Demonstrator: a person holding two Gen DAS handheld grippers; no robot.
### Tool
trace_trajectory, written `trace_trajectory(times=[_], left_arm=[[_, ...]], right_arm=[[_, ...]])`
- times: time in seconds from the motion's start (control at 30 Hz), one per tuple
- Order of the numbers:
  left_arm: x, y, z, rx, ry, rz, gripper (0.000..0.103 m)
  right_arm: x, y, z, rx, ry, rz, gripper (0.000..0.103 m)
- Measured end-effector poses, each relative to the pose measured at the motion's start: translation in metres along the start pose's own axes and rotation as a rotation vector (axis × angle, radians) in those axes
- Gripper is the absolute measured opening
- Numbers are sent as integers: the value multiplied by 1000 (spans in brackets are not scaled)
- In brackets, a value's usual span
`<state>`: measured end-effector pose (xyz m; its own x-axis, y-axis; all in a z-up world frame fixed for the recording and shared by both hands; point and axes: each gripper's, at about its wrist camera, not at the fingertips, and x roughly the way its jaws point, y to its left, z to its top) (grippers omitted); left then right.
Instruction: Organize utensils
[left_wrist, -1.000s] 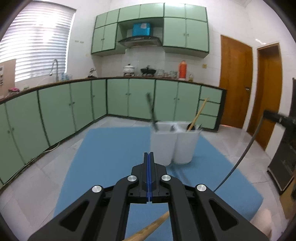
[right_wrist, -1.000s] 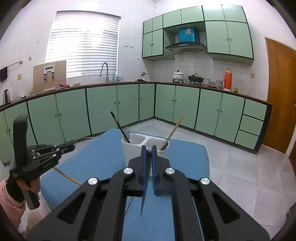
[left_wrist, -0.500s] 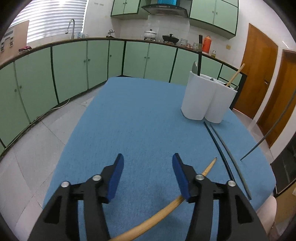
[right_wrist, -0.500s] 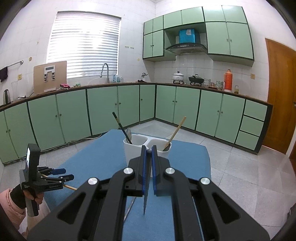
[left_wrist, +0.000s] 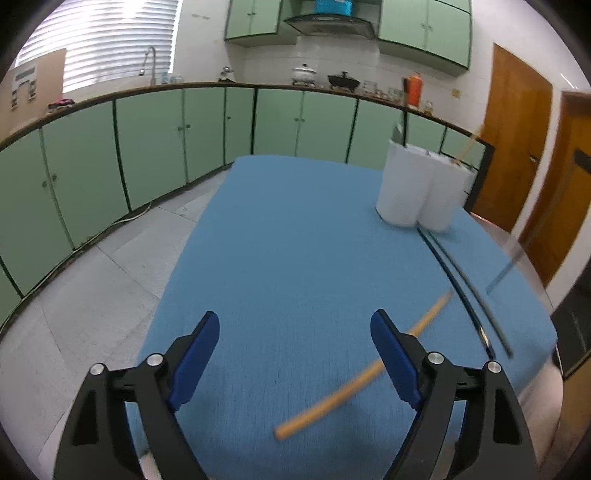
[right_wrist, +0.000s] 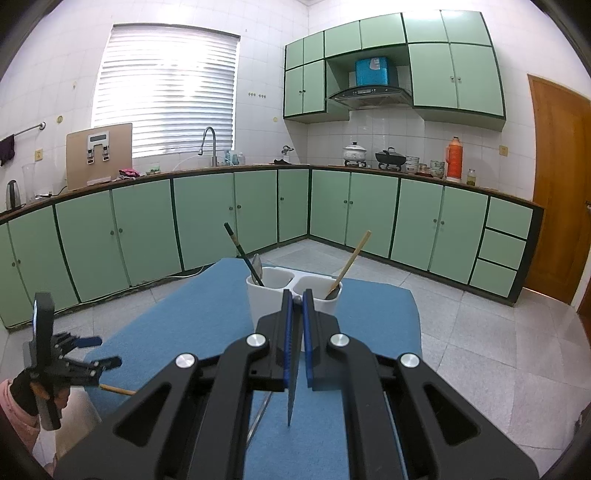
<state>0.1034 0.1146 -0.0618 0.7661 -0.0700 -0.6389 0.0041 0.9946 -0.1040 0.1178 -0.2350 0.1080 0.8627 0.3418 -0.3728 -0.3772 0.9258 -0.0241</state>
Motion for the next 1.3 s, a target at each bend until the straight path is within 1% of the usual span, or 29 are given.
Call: trace_trajectory(times=[0.07, 0.17, 0.2, 0.23, 0.27, 0.43, 0.5, 0.57, 0.63, 0.67, 0.73, 0.8, 0.87, 0.93, 1.13, 1.2, 1.3], left_arm=[[-5, 1, -10, 9, 14, 1, 82], [-10, 4, -27, 4, 38, 8, 74], [-11, 7, -32, -11, 44, 9, 70], [-12, 9, -37, -24, 48, 2, 67], [-12, 9, -40, -30, 51, -9, 67], [-10, 10, -52, -23, 52, -13, 61], [-9, 12, -53, -21, 36, -11, 58], [-8, 13, -52, -17, 29, -17, 50], [-7, 14, -51, -18, 29, -36, 40], [-5, 14, -50, -14, 29, -37, 38], [-5, 13, -51, -7, 26, -46, 28], [-5, 11, -53, -3, 29, -65, 25], [-6, 8, -54, 8, 30, -73, 25], [-6, 4, -56, 19, 32, -83, 20], [-7, -12, -59, 40, 28, -112, 13], [-8, -18, -60, 45, 20, -114, 11], [-13, -26, -57, 25, -12, -130, 8]], right_arm=[[-1, -1, 0, 4, 1, -2, 5], [-1, -2, -1, 9, 1, -5, 5], [-1, -2, -1, 12, 1, -6, 5], [-1, -2, 0, 12, 2, -7, 5], [-1, -2, -1, 13, 2, -7, 5], [-1, -1, 1, 9, 5, -8, 5], [-1, -1, 0, 12, 5, -5, 5], [-2, -1, 0, 13, 4, -5, 5], [-2, -2, 0, 15, 4, -5, 5], [-2, -2, 0, 17, 4, -4, 5], [-2, -2, 0, 17, 4, -4, 5], [-2, -2, 0, 18, 5, -4, 5], [-2, -2, 0, 19, 4, -4, 5], [-2, -2, 0, 20, 4, -5, 5], [-2, -3, 0, 23, 3, -5, 5], [-2, -3, 0, 25, 3, -6, 5], [-3, -4, 0, 28, 3, -8, 5]])
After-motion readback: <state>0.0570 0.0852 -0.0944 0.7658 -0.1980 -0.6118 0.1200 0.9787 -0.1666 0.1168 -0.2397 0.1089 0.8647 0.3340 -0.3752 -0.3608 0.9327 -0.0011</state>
